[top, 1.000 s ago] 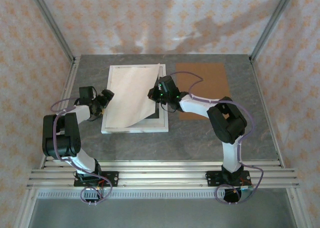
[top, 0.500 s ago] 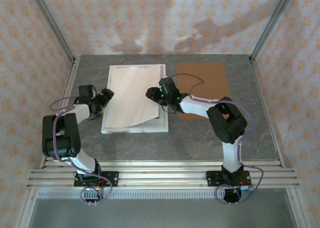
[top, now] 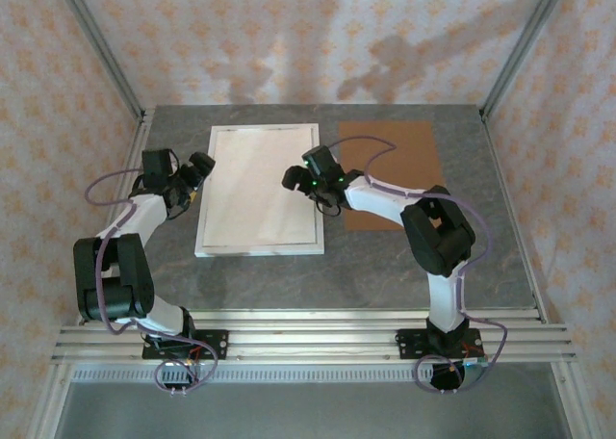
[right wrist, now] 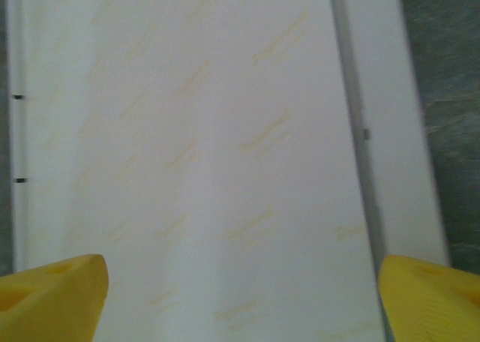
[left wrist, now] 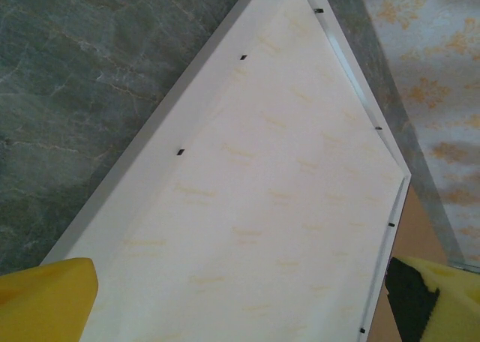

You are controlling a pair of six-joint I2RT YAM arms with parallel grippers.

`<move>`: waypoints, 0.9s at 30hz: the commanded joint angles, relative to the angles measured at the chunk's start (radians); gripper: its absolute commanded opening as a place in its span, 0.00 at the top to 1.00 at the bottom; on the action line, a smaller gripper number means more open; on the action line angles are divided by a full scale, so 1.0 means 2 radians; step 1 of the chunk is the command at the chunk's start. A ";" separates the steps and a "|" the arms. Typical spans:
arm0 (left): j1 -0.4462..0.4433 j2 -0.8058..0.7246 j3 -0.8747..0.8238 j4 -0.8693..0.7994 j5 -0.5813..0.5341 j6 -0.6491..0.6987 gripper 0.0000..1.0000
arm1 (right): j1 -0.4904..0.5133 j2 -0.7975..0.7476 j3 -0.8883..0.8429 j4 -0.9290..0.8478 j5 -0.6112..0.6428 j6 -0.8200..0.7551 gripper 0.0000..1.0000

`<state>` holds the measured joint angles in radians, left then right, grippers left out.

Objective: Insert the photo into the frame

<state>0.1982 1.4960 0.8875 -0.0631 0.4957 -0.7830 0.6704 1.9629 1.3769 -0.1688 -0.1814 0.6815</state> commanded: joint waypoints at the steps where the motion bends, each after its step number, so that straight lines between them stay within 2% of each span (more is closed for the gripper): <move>1: -0.009 -0.014 0.015 -0.013 0.017 0.008 0.00 | -0.017 -0.035 0.014 -0.091 0.079 -0.021 0.01; 5: -0.049 -0.024 0.022 -0.021 -0.006 0.016 0.00 | -0.051 -0.065 -0.003 -0.132 0.108 -0.038 0.01; 10: -0.116 -0.020 0.036 -0.020 -0.040 0.015 0.00 | -0.121 -0.104 -0.032 -0.173 0.133 -0.070 0.00; 12: -0.148 -0.014 0.046 -0.020 -0.058 0.015 0.00 | -0.162 -0.111 -0.041 -0.183 0.120 -0.087 0.00; 15: -0.207 0.005 0.067 -0.015 -0.086 0.015 0.00 | -0.234 -0.099 -0.037 -0.203 0.060 -0.116 0.00; 20: -0.298 0.076 0.138 -0.009 -0.113 0.012 0.00 | -0.333 -0.033 0.006 -0.253 -0.046 -0.182 0.01; 27: -0.384 0.242 0.331 -0.079 -0.109 0.043 0.00 | -0.378 -0.011 0.038 -0.261 0.021 -0.253 0.01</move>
<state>-0.5270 1.8877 1.4132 -0.1310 0.3035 -0.7464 -0.0769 1.9427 1.3895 -0.6495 -0.1833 0.2783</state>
